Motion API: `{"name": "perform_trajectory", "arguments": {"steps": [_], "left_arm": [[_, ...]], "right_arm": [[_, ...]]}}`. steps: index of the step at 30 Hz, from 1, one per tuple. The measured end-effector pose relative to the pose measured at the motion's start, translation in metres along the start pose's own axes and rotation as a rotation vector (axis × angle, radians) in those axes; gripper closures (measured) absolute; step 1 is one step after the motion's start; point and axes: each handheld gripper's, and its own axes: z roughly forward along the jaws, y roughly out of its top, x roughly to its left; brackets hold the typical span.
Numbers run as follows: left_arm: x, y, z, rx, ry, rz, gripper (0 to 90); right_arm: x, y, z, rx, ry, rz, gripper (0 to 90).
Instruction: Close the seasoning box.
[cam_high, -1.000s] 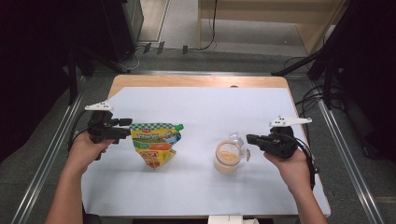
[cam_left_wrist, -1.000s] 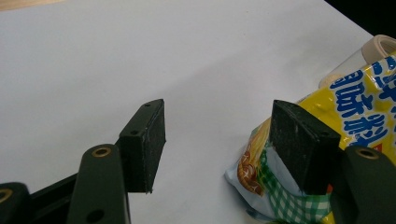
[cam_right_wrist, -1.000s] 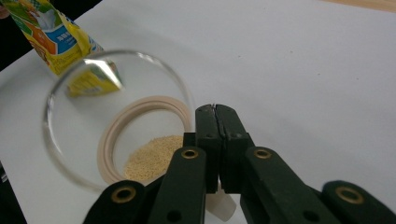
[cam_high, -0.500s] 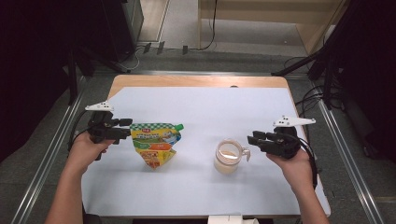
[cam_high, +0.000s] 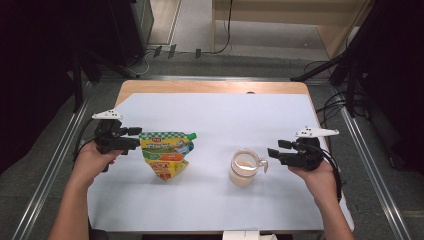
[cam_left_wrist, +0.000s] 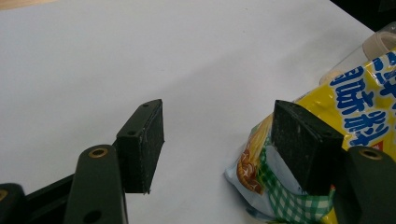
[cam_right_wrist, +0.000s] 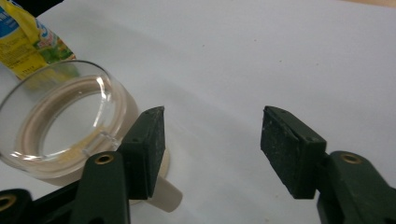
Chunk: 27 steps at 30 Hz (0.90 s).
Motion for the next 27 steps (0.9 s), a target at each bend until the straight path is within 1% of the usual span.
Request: {"name": "perform_trajectory", "arguments": {"steps": [1, 2, 3, 4, 5, 6, 8, 10, 11, 12, 15, 16, 20, 21, 22, 24, 27], "left_arm": [[0.000, 0.000, 0.000, 0.000, 0.000, 0.000, 35.4], [0.000, 0.000, 0.000, 0.000, 0.000, 0.000, 35.5], [0.000, 0.000, 0.000, 0.000, 0.000, 0.000, 35.5], [0.000, 0.000, 0.000, 0.001, 0.001, 0.000, 35.5], [0.000, 0.000, 0.000, 0.002, 0.000, -0.001, 35.5], [0.000, 0.000, 0.000, 0.003, 0.000, -0.001, 35.4], [0.000, -0.001, 0.001, 0.008, 0.001, -0.001, 35.4], [0.000, -0.001, 0.001, 0.008, 0.002, -0.001, 35.4], [0.000, -0.001, 0.001, 0.008, 0.002, -0.001, 35.4], [0.001, -0.001, 0.001, 0.005, 0.001, -0.005, 35.3], [0.001, -0.001, 0.001, 0.006, 0.001, -0.005, 35.2], [0.002, -0.002, 0.001, 0.006, 0.002, -0.005, 35.2], [0.003, -0.002, 0.001, 0.007, 0.002, -0.011, 35.1], [0.003, -0.002, 0.001, 0.007, 0.002, -0.011, 35.1], [0.004, -0.003, 0.001, 0.008, 0.005, -0.013, 35.1], [0.005, -0.004, 0.001, 0.013, 0.009, -0.016, 35.0], [0.005, -0.004, 0.002, 0.014, 0.010, -0.020, 34.9]], "right_arm": [[-0.001, -0.001, 0.000, -0.006, -0.004, -0.007, 40.1], [-0.003, -0.003, 0.001, -0.013, -0.020, -0.009, 39.0], [-0.003, -0.003, 0.001, -0.013, -0.020, -0.009, 39.0], [-0.005, -0.005, 0.002, -0.022, -0.054, -0.031, 35.6], [-0.007, -0.006, 0.002, -0.017, -0.063, -0.032, 35.7], [-0.009, -0.008, 0.003, -0.017, -0.075, -0.021, 35.0], [-0.014, -0.010, 0.005, -0.007, -0.075, -0.005, 31.8], [-0.017, -0.013, 0.007, -0.014, -0.098, -0.003, 31.1], [-0.017, -0.013, 0.007, -0.014, -0.098, -0.003, 31.1], [-0.021, -0.015, 0.008, -0.015, -0.105, -0.005, 28.1], [-0.024, -0.016, 0.008, -0.013, -0.113, -0.005, 28.0], [-0.028, -0.019, 0.010, -0.004, -0.127, -0.003, 28.0], [-0.034, -0.021, 0.011, 0.008, -0.141, 0.011, 27.8], [-0.034, -0.021, 0.011, 0.008, -0.141, 0.011, 27.8], [-0.037, -0.021, 0.010, 0.002, -0.153, 0.014, 27.8], [-0.040, -0.021, 0.010, -0.004, -0.155, 0.023, 27.8], [-0.043, -0.022, 0.011, 0.004, -0.164, 0.031, 27.8]]}}
